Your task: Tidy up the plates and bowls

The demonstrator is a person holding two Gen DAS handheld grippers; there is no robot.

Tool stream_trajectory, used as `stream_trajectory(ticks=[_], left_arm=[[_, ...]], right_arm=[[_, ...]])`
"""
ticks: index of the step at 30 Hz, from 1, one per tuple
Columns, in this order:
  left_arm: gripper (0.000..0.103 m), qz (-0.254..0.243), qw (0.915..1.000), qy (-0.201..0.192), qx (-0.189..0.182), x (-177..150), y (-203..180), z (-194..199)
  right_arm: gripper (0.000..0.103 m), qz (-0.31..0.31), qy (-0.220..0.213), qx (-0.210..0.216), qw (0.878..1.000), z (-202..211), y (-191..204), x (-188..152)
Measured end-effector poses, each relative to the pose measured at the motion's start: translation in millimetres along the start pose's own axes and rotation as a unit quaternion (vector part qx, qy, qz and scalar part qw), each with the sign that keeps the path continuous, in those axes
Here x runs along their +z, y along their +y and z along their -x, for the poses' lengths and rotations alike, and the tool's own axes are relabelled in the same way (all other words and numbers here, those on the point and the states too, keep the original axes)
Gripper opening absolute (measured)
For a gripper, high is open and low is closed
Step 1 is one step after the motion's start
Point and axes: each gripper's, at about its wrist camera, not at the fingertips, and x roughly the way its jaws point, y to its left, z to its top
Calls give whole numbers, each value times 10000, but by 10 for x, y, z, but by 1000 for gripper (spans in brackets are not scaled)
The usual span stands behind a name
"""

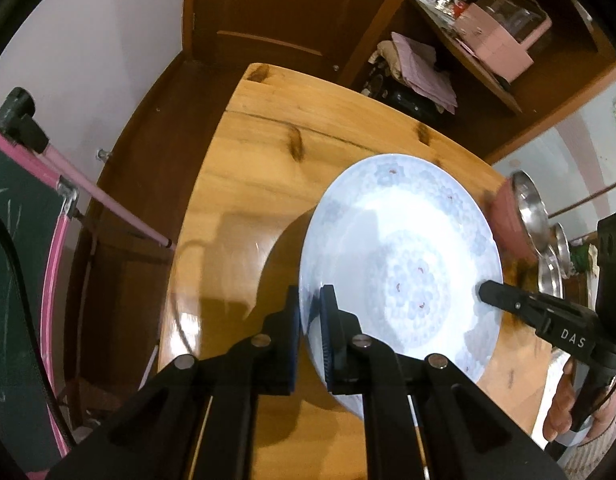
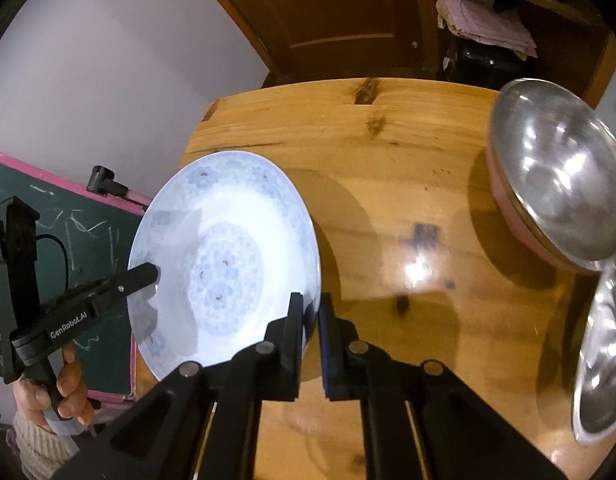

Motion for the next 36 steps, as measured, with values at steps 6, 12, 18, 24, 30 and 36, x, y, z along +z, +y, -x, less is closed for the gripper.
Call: stream_trajectory(ticks=[6,12,18,24,30,36], left_arm=[[7,-181,9998,-1,-28,-390,-205,389],[7,-313,9995,-38,-93,-878,-409,763],[7,-560,9983,-97,-135,-1446,-578,1075],[7,-799,9967,-122,-60,-1997,-682,1189],[7,-740,9970,138,-189,-2458,-630,1036],[7,-708,9972,238,-71,-2788,-530,882]], right_arm=[[7,-33,-85,23,10000,365,41,-399],[7,-36,-211,-58,9998,772,121,-981],[7,-14,-316,-117,9994,1077,181,-1536],[7,-115,-355,-73,9993,1201,101,-2091],[7,-139,-377,-166,9991,1154,15,-2592],[7,-303,-192,-86,9993,924,-56,-2970]])
